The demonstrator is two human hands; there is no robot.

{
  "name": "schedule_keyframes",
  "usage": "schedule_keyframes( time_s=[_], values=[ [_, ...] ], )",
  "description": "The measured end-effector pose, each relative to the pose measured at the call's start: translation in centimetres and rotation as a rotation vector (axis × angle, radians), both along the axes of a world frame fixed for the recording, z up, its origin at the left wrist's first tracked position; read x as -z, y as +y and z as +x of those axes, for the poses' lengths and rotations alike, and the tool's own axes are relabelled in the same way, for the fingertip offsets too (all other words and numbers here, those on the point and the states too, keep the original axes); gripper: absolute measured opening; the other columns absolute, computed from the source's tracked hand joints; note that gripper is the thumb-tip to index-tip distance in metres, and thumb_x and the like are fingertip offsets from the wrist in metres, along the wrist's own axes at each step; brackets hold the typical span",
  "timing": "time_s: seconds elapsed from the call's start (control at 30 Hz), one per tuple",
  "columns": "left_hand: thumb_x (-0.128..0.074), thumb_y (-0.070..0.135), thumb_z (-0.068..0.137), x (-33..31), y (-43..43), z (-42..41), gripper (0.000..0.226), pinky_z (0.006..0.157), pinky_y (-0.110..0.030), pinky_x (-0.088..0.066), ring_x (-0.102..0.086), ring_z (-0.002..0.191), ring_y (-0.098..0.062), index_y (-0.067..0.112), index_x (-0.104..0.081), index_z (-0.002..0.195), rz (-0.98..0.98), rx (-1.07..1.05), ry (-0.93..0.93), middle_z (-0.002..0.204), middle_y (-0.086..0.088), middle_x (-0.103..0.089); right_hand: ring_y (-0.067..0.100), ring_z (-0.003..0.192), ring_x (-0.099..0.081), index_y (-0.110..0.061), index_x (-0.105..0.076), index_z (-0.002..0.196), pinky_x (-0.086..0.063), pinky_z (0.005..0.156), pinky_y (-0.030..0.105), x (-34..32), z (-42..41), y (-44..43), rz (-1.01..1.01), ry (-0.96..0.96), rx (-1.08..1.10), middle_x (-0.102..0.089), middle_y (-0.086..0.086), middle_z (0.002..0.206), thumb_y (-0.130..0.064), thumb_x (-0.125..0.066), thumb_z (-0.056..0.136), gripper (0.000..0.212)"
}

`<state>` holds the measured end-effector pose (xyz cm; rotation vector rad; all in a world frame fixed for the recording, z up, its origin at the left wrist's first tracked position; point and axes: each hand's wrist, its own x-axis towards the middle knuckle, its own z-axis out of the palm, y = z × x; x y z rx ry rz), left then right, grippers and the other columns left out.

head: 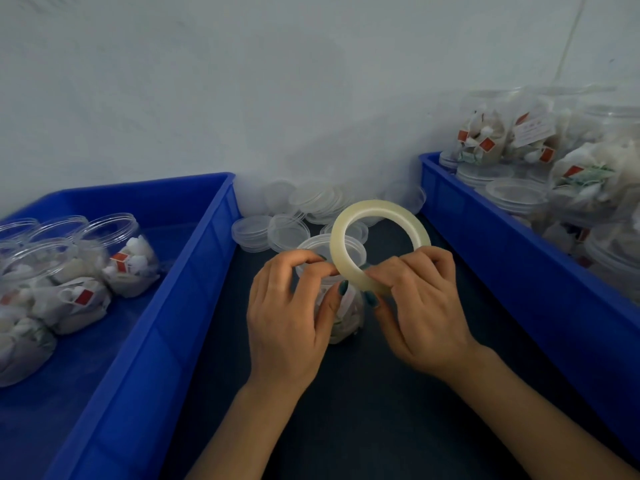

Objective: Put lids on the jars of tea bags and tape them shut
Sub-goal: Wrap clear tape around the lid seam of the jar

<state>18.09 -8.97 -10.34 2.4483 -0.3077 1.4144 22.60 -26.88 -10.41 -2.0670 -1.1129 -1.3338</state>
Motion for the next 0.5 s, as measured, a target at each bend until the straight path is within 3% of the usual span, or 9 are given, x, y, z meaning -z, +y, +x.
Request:
schedule_keyframes(
  time_s=[0.3, 0.5],
  values=[
    [-0.045, 0.039, 0.106, 0.05, 0.36, 0.21, 0.025, 0.089, -0.028, -0.037, -0.052, 0.103, -0.019, 0.018, -0.059, 0.109, 0.069, -0.019, -0.122, 0.111, -0.009, -0.060, 0.018, 0.095, -0.053, -0.014, -0.053, 0.108, -0.033, 0.092, 0.037, -0.11, -0.08, 0.26, -0.021, -0.077, 0.036, -0.071, 0.005, 0.098, -0.019, -0.042, 0.104, 0.013],
    [-0.050, 0.032, 0.103, -0.29, 0.34, 0.05, 0.014, 0.090, -0.022, -0.032, -0.050, 0.102, -0.018, 0.021, -0.055, 0.109, 0.082, 0.022, -0.137, 0.115, -0.002, -0.048, 0.017, 0.094, -0.054, -0.013, -0.054, 0.108, -0.034, 0.090, 0.036, -0.36, -0.09, 0.21, -0.040, -0.109, 0.047, -0.072, 0.004, 0.097, -0.018, -0.045, 0.104, 0.011]
  ],
)
